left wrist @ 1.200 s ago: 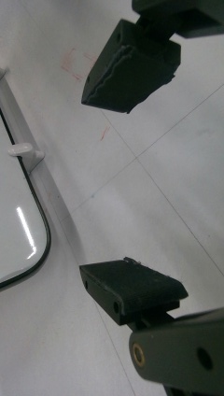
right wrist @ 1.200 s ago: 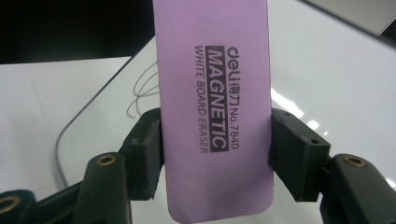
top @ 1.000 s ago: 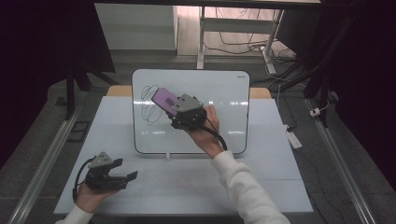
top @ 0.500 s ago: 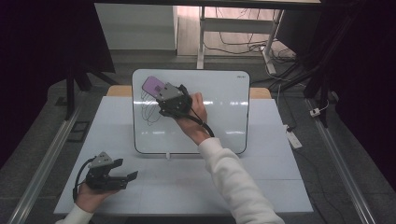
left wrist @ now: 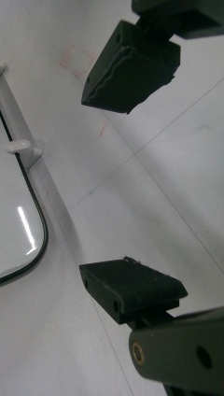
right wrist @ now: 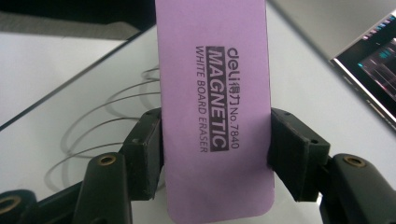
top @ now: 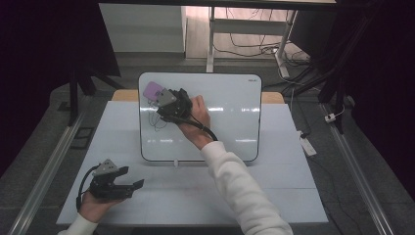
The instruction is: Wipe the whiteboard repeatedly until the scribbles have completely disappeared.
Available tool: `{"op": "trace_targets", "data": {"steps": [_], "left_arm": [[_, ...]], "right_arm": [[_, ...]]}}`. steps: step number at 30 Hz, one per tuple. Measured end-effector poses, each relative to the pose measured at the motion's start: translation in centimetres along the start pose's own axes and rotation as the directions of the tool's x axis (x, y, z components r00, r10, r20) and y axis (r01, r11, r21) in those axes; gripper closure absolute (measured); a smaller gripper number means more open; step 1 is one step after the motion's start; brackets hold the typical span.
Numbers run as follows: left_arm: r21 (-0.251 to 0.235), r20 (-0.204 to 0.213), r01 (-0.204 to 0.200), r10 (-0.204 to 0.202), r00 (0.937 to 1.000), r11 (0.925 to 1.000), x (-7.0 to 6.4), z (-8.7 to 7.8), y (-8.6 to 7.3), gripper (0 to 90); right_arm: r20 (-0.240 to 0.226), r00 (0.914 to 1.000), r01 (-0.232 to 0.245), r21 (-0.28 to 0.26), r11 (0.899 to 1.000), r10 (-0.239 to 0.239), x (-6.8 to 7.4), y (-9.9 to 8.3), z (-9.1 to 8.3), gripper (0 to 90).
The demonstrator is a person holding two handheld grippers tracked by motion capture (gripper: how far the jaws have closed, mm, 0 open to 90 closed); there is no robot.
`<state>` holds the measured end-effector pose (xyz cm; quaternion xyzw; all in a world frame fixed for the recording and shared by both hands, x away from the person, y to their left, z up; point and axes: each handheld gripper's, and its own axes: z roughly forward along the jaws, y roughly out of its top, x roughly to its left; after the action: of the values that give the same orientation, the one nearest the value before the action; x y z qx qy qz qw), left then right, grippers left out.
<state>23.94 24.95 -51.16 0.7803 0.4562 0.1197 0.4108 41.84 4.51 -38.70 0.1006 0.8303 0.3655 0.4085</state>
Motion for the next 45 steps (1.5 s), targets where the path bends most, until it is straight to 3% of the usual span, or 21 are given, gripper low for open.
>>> {"op": "trace_targets", "data": {"steps": [4,12,14,17,19,21,25,27,30,33,36,39,41,43,45], "left_arm": [[-0.001,0.0,0.002,-0.002,1.0,1.0,0.0,-0.1,0.0,18.3],[-0.002,0.001,-0.001,0.001,1.0,1.0,0.0,0.0,0.0,18.3],[-0.002,0.0,-0.003,0.003,1.0,1.0,0.0,0.0,0.0,18.3],[-0.003,-0.001,-0.003,0.003,1.0,1.0,0.0,-0.1,0.0,18.3],[-0.002,-0.003,-0.002,0.002,1.0,1.0,-0.1,-0.1,0.0,18.4],[0.001,-0.001,-0.003,0.003,1.0,1.0,-0.1,0.0,0.0,18.3],[0.002,-0.002,-0.002,0.002,1.0,1.0,-0.1,0.1,0.0,18.3],[0.002,-0.002,-0.002,0.002,1.0,1.0,0.0,0.0,0.0,18.3],[-0.005,-0.003,0.002,-0.002,1.0,1.0,0.0,-0.1,0.0,18.3],[-0.004,-0.004,0.003,-0.003,1.0,1.0,0.1,-0.2,-0.1,18.3],[-0.002,-0.001,0.004,-0.004,1.0,1.0,0.1,-0.2,-0.2,18.3],[-0.003,-0.004,0.008,-0.008,1.0,1.0,0.1,-0.4,-0.3,18.4],[-0.006,-0.006,0.01,-0.01,0.9999,0.9999,0.2,-0.5,-0.4,18.4],[-0.008,-0.007,0.01,-0.01,0.9999,0.9999,0.3,-0.5,-0.4,18.4],[-0.009,-0.007,0.01,-0.01,0.9999,0.9999,0.3,-0.5,-0.4,18.4]], "right_arm": [[-0.065,0.9962,0.058,0.009,0.998,-0.057,2.6,-0.2,0.3,39.4],[-0.188,0.981,0.042,-0.026,0.999,-0.046,5.9,-2.3,-0.2,39.5],[-0.195,0.979,0.052,-0.031,0.998,-0.057,6.5,-2.8,-0.4,39.5],[-0.172,0.9836,0.048,-0.037,0.998,-0.054,6.0,-3.2,-0.8,39.5],[-0.115,0.9932,0.014,-0.046,0.999,-0.019,4.5,-3.3,-1.0,39.5],[-0.071,0.9971,-0.03,-0.056,0.998,0.026,2.5,-3.2,-1.2,39.5],[-0.036,0.9969,-0.072,-0.068,0.995,0.069,0.5,-2.8,-1.1,39.5],[-0.05,0.9968,-0.066,-0.073,0.995,0.062,0.9,-2.6,-0.9,39.5],[-0.111,0.9935,-0.032,-0.079,0.996,0.023,3.2,-2.4,-0.3,39.5],[-0.18,0.9837,-0.014,-0.09,0.996,-0.002,6.2,-2.7,0.2,39.5],[-0.239,0.971,-0.04,-0.087,0.995,0.018,7.8,-3.3,0.2,39.6],[-0.285,0.9575,-0.073,-0.087,0.994,0.046,8.4,-3.8,0.2,39.6],[-0.284,0.9584,-0.059,-0.094,0.994,0.03,8.6,-3.9,0.1,39.6],[-0.29,0.9558,-0.076,-0.091,0.993,0.047,8.1,-3.9,0.0,39.6],[-0.251,0.9669,-0.075,-0.099,0.992,0.048,7.2,-3.9,-0.1,39.6]]}}
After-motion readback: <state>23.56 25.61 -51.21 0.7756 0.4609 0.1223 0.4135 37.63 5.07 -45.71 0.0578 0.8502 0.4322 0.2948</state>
